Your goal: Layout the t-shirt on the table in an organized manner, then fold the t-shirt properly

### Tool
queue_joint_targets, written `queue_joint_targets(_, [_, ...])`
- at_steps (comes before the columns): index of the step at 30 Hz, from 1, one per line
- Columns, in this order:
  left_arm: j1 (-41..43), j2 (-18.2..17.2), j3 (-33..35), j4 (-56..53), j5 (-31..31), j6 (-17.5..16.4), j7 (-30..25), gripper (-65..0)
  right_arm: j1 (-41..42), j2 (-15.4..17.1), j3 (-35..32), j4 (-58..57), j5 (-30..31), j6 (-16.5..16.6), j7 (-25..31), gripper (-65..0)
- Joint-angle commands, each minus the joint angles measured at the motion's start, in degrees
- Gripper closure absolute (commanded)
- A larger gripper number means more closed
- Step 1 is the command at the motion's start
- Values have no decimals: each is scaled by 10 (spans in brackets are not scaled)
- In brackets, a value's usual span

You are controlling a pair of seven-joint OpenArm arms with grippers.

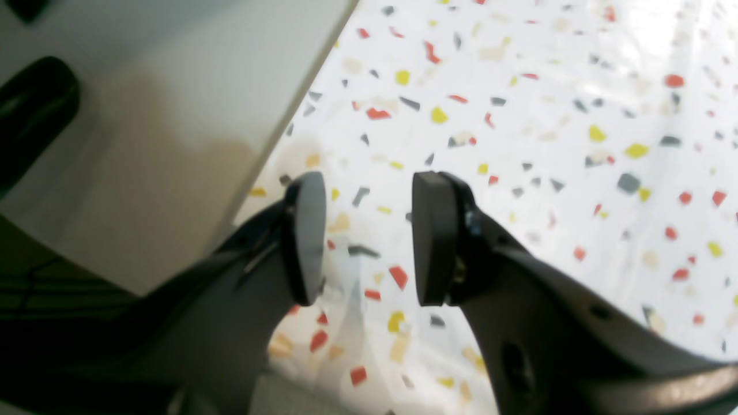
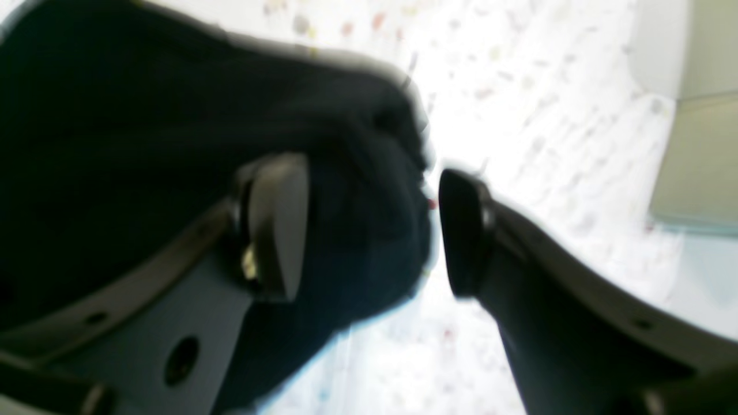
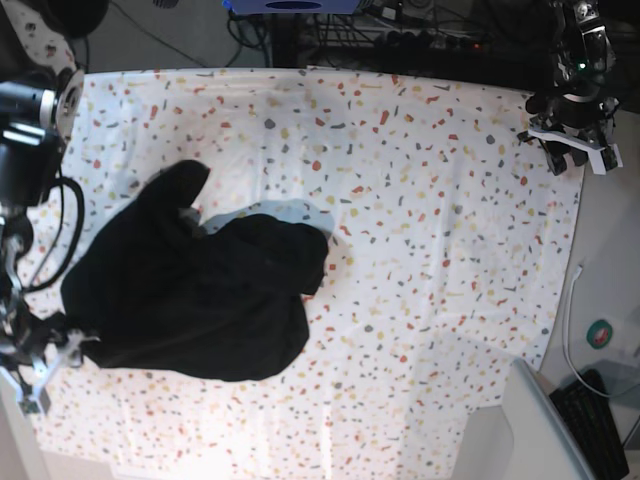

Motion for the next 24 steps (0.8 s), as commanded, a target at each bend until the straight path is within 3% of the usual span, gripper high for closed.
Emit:
queue_joint_targets(1, [0,-9,7,11,-1,-1,-13,-234,-23,-5,1,66,4,13,4,-347])
queue_joint_targets(4, [-4,-11,50,19,-1,-1,-14,-234,-142,-25,-2,188,3,13,-14,-345])
queue_joint_targets(8, [-28,-11,140,41,-1,-1,-12,-234,-249,-75,-21,220,3,13,-14,-345])
queue_joint_targets(11, [-75,-9,213,41,-1,1,-11,-234,-283,-116,-19,212,3,13,3,-345])
queue_joint_targets(14, [-129,-7,287,27,-1,2,-10,-234,-289,-119,-22,182,3,6,32,-345])
queue_joint_targets(16, [-167,-7,338,8,-1,2,-10,-234,-284,-119,-23,155,3,-18,44,-345])
queue_joint_targets(18, [-202,-5,384,-27,-1,2,-12,-193,-275,-119,-21,125,3,-43,56,-345])
queue_joint_targets(22, [-265,37,442,-127,-2,2,-12,0,-266,-118,-20,63,3,-52,84,-303])
queue_joint_targets(24, [-284,58,449,-174,-4,2,-13,0,-266,-119,-20,38,4,-52,102,-254])
